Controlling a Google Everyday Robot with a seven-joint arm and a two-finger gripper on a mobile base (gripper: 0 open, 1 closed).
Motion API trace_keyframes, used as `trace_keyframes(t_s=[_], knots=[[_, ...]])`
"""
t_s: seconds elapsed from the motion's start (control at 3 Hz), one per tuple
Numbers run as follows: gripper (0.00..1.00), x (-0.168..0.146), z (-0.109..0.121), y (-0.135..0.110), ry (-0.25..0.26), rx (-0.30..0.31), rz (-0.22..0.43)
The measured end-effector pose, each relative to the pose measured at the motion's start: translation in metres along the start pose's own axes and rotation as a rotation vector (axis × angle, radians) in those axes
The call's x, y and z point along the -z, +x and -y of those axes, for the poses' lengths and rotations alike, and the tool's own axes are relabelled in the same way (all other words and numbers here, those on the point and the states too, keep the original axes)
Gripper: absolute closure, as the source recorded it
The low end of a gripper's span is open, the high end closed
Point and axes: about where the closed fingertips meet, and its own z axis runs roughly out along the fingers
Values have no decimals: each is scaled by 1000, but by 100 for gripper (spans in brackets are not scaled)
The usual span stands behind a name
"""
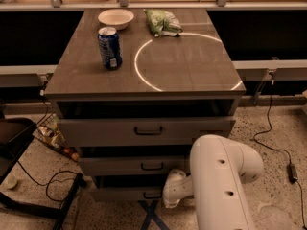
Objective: Close bottom drawer
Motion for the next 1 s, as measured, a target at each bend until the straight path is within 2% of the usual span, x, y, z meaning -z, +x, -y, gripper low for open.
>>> trace_keyframes(t_s=[0.67,1.0], knots=[[100,-1,10,13,12,-36,21],[100,6,30,12,55,-54,51]])
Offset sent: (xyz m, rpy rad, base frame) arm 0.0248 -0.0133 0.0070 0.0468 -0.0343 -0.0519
